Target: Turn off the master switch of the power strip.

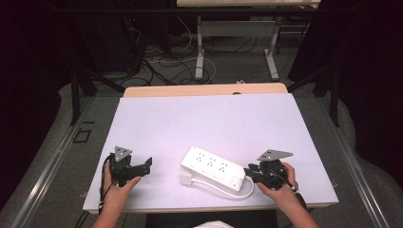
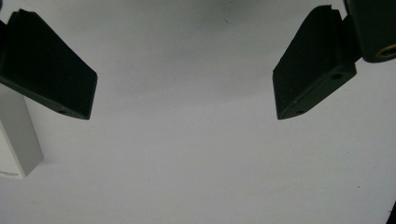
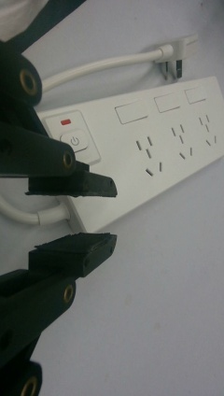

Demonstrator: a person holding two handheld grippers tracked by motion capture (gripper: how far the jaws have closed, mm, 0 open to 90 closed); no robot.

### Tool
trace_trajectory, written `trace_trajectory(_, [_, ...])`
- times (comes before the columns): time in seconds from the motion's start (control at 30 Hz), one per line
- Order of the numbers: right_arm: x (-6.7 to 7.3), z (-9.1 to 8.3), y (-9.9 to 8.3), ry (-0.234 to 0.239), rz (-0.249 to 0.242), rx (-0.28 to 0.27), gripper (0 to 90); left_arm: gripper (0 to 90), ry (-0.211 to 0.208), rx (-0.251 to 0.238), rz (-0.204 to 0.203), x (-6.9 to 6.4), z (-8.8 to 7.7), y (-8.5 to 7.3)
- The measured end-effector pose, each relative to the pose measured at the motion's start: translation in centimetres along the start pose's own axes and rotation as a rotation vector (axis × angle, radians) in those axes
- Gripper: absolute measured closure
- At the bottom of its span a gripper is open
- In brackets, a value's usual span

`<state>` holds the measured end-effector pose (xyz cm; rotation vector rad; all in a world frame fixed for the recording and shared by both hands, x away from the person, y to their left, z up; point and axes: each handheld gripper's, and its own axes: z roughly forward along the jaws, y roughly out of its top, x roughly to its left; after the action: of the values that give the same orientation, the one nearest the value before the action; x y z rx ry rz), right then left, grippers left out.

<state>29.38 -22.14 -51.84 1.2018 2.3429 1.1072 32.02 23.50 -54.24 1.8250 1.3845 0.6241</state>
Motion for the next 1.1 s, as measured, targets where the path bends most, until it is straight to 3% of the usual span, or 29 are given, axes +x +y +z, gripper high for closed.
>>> trace_trajectory(0.07, [0.3,0.3,0.1,0.014,-0.016,0.008,81.4,6.5,0.001,0.000,0.000,0.0,0.1,0.0])
trace_trajectory(0.23, [1.0,0.6,0.3,0.028,-0.041,0.029,89.9,6.5,0.005,0.010,0.001,0.1,0.1,0.0])
trace_trajectory(0.57, [2.4,1.3,0.3,0.067,-0.094,0.084,90.0,6.5,0.015,0.009,-0.009,0.4,0.2,-0.1])
trace_trajectory(0.83, [3.1,1.9,0.3,0.083,-0.135,0.089,90.0,6.5,0.014,0.009,-0.010,0.4,0.2,-0.1])
trace_trajectory(1.1, [3.4,2.1,0.3,0.084,-0.135,0.092,90.0,6.5,0.014,0.011,-0.011,0.4,0.2,-0.1])
